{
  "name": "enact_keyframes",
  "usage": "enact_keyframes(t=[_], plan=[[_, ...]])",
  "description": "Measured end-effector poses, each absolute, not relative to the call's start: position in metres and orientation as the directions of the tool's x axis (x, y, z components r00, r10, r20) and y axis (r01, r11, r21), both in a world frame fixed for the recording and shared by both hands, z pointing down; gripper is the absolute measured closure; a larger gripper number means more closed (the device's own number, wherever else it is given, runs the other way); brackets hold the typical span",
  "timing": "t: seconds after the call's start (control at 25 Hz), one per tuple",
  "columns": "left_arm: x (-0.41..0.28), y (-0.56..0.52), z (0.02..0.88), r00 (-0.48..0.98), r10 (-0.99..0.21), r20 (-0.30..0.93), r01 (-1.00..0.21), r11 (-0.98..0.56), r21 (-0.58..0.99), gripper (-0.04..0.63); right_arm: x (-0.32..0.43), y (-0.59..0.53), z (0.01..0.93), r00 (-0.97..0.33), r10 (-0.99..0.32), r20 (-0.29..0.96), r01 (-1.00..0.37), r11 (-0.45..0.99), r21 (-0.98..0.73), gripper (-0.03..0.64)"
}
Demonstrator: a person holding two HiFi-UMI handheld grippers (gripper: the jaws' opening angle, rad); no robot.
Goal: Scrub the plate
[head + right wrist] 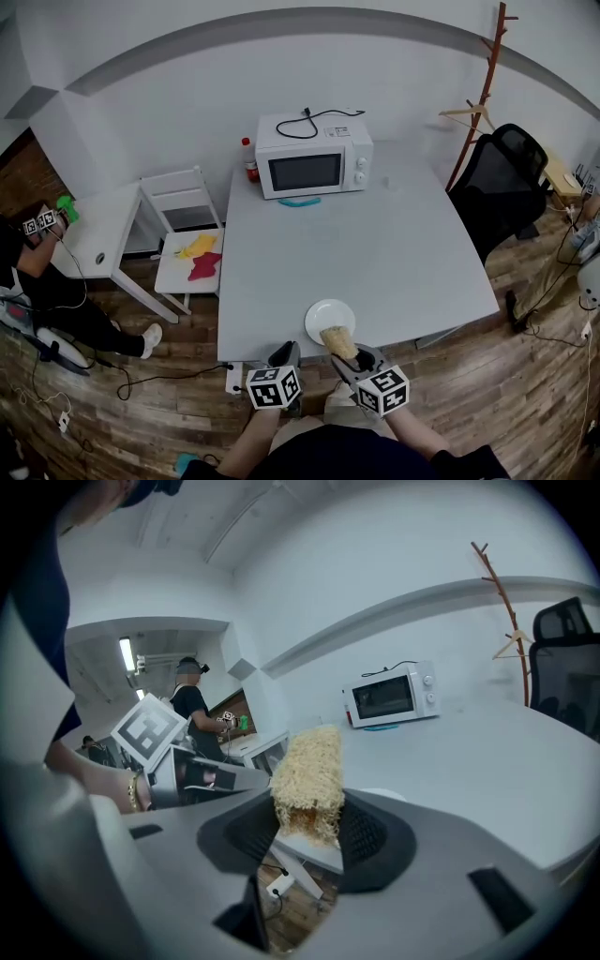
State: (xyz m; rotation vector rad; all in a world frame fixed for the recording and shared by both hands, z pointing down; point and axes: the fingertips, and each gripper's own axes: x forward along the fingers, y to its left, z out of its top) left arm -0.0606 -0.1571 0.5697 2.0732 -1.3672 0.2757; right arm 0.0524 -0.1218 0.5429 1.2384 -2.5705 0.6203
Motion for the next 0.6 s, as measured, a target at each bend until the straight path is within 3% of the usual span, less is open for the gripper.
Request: enact_keyframes(t=[0.6], plan=[[-0.078,-0.087,0.539,0.537,-0.714,0.45,-0.84,-0.403,0.363,0.577,0.019,-0.059,0.521,-0.582,-0.747,0.32,-0.812,0.512,-0.282,0.44]])
